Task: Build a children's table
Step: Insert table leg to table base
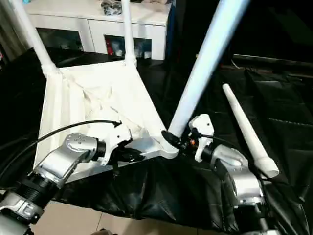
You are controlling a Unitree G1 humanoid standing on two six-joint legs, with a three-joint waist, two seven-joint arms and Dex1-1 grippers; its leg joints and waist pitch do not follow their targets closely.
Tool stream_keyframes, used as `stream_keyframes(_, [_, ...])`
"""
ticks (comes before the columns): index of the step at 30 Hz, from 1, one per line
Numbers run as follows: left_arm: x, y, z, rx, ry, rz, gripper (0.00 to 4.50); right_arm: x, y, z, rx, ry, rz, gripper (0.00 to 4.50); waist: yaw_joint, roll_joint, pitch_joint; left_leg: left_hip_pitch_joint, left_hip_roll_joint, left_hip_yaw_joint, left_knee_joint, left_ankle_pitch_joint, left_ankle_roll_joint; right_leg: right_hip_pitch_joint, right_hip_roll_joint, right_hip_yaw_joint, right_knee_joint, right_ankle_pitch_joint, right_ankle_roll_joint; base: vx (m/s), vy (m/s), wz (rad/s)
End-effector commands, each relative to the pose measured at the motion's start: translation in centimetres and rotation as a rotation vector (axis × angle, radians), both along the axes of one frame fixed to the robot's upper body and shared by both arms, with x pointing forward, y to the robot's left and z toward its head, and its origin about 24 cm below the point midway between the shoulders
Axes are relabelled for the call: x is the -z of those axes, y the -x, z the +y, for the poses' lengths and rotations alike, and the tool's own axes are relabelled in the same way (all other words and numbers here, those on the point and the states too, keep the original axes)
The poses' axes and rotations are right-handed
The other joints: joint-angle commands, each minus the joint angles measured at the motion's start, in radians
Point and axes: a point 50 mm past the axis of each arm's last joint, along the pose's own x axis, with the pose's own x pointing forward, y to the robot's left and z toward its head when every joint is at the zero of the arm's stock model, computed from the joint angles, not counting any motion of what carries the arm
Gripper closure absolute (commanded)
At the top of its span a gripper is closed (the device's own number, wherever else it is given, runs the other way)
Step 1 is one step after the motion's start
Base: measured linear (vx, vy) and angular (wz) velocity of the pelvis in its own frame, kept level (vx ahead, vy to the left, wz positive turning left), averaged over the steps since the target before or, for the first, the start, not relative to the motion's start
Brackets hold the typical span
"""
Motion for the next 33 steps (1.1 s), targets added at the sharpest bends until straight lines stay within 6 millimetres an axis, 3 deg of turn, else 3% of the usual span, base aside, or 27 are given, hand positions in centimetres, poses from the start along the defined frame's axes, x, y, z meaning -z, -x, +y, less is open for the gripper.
stream_keyframes(1, [-1.2,-0.4,-0.5,0.053,0.025,-0.042,4.5,2.4,1.0,0.9,-0.09,0.036,0.133,2.62,0.0,-0.009,-0.042,0.016,0.068,-0.035,-0.082,-0.297,0.025,0.019,-0.114,0.064,-0.116,-0.563,-0.08,0.0,0.0,0.0])
stream_keyframes(4, [-1.4,-0.5,-0.4,0.098,0.003,-0.046,4.5,2.3,0.8,1.1,-0.173,0.052,0.138,2.62,0.002,-0.008,-0.045,0.015,0.072,-0.035,-0.081,-0.28,0.027,0.022,-0.114,0.066,-0.109,-0.51,-0.102,0.0,0.0,0.0])
stream_keyframes(11, [-2.3,-0.7,-0.2,0.194,0.017,-0.057,4.5,2.4,1.1,1.1,-0.326,0.068,0.172,2.62,0.011,-0.007,-0.056,0.013,0.075,-0.026,-0.076,-0.198,0.045,0.034,-0.111,0.07,-0.077,-0.263,-0.191,0.0,0.0,0.0])
stream_keyframes(19, [-2.9,-1.6,0.8,0.217,-0.011,-0.063,4.5,2.4,1.2,0.8,-0.413,0.095,0.166,2.62,0.028,-0.006,-0.06,0.013,0.08,-0.026,-0.071,-0.144,0.057,0.042,-0.111,0.068,-0.058,-0.163,-0.225,0.0,0.0,0.0])
stream_keyframes(23, [-2.9,-1.9,1.1,0.22,-0.019,-0.063,4.5,2.6,1.7,0.9,-0.442,0.097,0.157,2.62,0.031,-0.005,-0.059,0.015,0.079,-0.024,-0.072,-0.174,0.048,0.042,-0.113,0.069,-0.064,-0.193,-0.22,0.0,0.0,0.0])
stream_keyframes(28, [-3.1,-2.4,0.7,0.168,0.01,-0.084,4.5,2.8,1.0,0.9,-0.351,0.071,0.156,2.62,0.033,-0.007,-0.058,0.015,0.079,-0.025,-0.073,-0.186,0.039,0.042,-0.115,0.069,-0.066,-0.222,-0.22,0.0,0.0,0.0])
stream_keyframes(33, [-3.8,-3.4,-1.0,0.002,0.068,-0.119,4.5,3.7,-1.1,1.0,-0.085,0.068,0.16,2.62,0.02,-0.009,-0.05,0.021,0.076,-0.03,-0.078,-0.251,0.003,0.037,-0.119,0.066,-0.085,-0.384,-0.189,0.0,0.0,0.0])
